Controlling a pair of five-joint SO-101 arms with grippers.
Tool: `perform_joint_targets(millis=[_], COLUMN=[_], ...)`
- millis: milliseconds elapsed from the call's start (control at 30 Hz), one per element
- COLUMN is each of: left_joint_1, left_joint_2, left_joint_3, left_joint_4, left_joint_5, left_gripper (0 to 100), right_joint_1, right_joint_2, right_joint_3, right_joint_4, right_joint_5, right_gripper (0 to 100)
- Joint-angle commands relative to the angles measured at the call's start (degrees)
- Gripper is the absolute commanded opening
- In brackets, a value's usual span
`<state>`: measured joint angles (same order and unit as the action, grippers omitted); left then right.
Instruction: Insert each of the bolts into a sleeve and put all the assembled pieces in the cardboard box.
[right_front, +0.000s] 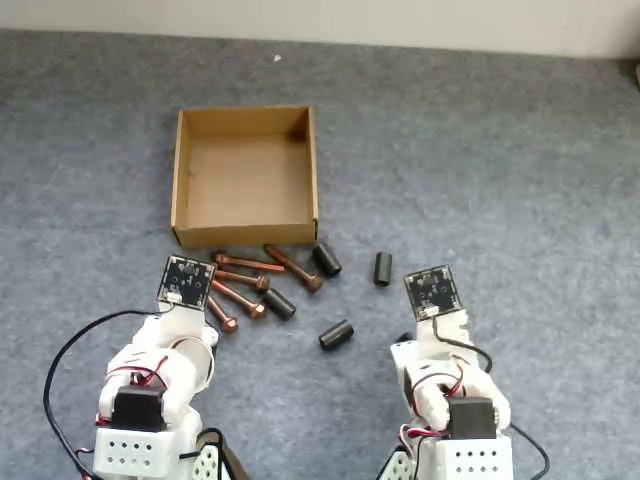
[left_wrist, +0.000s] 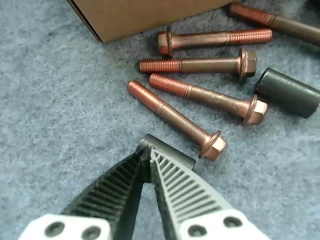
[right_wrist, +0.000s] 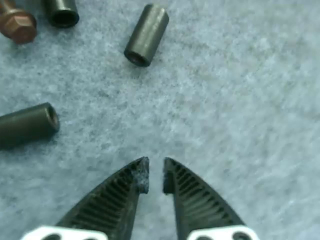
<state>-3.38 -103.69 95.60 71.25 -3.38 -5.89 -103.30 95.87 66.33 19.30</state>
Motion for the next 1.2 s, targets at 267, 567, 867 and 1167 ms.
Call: perform_joint_targets(millis=[267, 567, 867, 1167], left_joint_1=[-10.2, -10.2, -10.2, -10.4], left_joint_2=[-0.3, -0.3, -0.3, -0.3], left_joint_3=[-2.1, -1.5, -1.1, -0.8], left_joint_4=[-1.0, -1.1, -1.1, -2.5], left_joint_5=[-7.9, -9.5, -9.5, -9.6], left_gripper=[1, 1, 1, 1], right_joint_1=[5.9, -1.4, -8.2, -11.0], right_joint_2=[0.0, 2.2, 33.7, 70.3], right_joint_3=[0.2, -17.4, -37.8, -55.8], right_joint_4=[-14.1, -7.5, -5.3, -5.6], right_joint_5=[4.0, 3.8, -5.8, -16.4], right_gripper=[15.0, 14.9, 14.9, 14.9])
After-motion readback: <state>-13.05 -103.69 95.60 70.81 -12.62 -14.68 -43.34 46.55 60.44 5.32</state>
